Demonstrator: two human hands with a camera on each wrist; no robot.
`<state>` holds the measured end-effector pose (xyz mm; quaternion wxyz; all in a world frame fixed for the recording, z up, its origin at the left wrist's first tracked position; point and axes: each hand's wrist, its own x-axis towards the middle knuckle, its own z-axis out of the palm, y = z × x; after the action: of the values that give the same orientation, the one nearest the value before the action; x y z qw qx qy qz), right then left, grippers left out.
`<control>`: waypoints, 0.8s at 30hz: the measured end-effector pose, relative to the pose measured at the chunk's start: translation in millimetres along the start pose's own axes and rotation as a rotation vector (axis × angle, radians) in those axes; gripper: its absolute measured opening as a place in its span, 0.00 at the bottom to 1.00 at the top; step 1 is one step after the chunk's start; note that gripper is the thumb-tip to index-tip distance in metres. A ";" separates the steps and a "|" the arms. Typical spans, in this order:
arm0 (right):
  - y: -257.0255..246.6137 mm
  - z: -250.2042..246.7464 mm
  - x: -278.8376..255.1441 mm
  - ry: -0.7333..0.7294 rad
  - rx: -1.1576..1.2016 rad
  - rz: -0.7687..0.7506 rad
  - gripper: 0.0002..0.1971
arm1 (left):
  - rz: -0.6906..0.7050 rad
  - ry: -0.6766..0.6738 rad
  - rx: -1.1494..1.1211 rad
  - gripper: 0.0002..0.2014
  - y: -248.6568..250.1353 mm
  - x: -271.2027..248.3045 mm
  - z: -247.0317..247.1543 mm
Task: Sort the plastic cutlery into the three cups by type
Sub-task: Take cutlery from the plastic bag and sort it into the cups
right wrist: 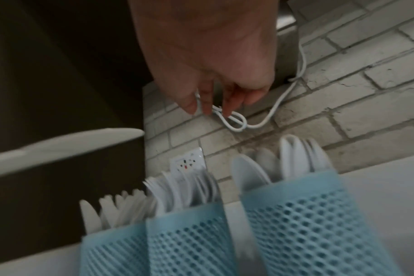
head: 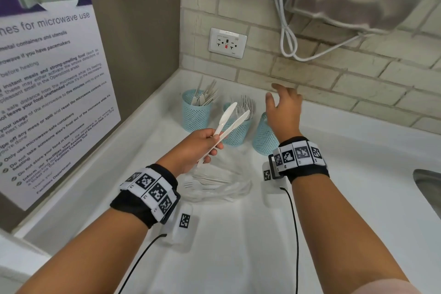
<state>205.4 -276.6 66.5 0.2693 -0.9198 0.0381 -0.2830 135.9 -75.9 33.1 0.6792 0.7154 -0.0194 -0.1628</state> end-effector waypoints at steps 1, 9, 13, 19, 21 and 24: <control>-8.9 -3.3 -2.3 -0.061 0.134 -0.009 0.17 | 0.003 0.000 -0.008 0.10 0.4 -0.1 0.2; -34.6 0.3 -19.2 -0.631 0.614 0.113 0.21 | 0.023 0.043 -0.068 0.13 -0.9 -2.2 -4.1; -33.8 1.5 -22.0 -0.649 0.700 0.149 0.24 | -0.003 0.079 -0.121 0.15 -2.0 -2.2 -7.0; -40.4 2.5 -23.3 -0.614 0.706 0.176 0.19 | 0.081 0.073 0.108 0.14 -7.0 1.9 -5.2; -44.3 6.7 -22.2 -0.551 0.667 0.212 0.14 | 0.161 0.104 0.218 0.13 -11.0 5.8 -1.8; -51.5 14.0 -22.9 -0.489 0.740 0.290 0.09 | 0.246 0.160 0.282 0.16 -16.9 8.7 -0.2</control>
<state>189.6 -221.0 71.9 0.6172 -0.7867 -0.0019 -0.0120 140.9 -76.6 14.8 0.5862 0.8065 -0.0751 -0.0169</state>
